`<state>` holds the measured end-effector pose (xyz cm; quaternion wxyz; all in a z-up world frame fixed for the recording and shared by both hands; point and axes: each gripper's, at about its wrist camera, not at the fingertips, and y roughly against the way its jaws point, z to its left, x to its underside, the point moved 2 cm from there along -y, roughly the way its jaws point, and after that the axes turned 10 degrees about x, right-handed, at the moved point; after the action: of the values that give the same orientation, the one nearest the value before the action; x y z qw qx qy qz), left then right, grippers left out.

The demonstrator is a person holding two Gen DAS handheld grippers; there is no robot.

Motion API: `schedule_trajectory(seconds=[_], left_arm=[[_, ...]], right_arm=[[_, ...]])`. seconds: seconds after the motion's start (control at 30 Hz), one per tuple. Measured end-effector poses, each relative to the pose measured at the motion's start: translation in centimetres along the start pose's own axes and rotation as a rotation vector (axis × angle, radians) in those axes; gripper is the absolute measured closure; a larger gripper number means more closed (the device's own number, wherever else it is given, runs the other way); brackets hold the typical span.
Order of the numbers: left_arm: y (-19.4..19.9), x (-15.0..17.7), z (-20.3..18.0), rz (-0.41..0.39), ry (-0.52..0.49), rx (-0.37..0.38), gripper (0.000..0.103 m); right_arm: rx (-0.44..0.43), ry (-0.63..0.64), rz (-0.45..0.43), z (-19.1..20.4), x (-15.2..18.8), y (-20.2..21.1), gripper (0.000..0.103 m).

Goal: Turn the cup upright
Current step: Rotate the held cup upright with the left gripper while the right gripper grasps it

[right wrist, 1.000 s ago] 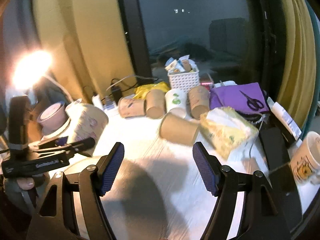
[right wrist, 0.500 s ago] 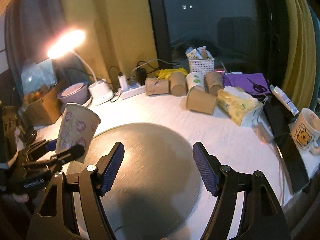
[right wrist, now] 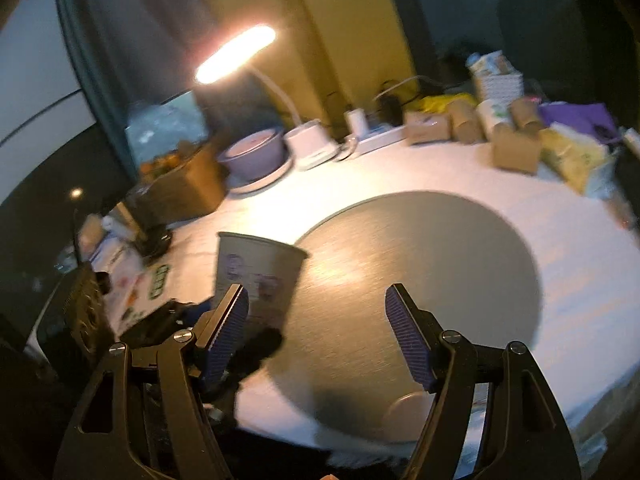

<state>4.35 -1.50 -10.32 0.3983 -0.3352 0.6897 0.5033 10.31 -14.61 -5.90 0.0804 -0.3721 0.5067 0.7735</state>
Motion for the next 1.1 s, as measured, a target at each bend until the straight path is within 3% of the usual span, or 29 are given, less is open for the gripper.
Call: schedule_trajectory(seconds=[0.3,0.67,0.97,1.03,1.1], left_arm=[[0.8,0.3,-0.7,-0.058,-0.060,0.055,0.039],[1.5,1.0,-1.7,-0.079,-0.102,0.167,0.039],[0.9,1.1,-1.1,-0.049,-0.082,0.180,0.037],[0.7,1.3,-1.1,-0.032,-0.072,0.180,0.035],[0.3,1.3,-0.7,-0.012,-0.055,0.180,0.024]], right_arm=[[-0.146,-0.075,0.063,0.9,0.1,-0.6,0.029],[-0.171,-0.066,0.121,1.3,0.2,-1.9,0.029],[-0.197,-0.085,0.141,0.9,-0.1,-2.8,0.032],[-0.183,-0.084,0.146,0.8,-0.2,-3.0,0.032],[-0.165,-0.089,0.146,0.6,-0.3,-3.3,0.032]])
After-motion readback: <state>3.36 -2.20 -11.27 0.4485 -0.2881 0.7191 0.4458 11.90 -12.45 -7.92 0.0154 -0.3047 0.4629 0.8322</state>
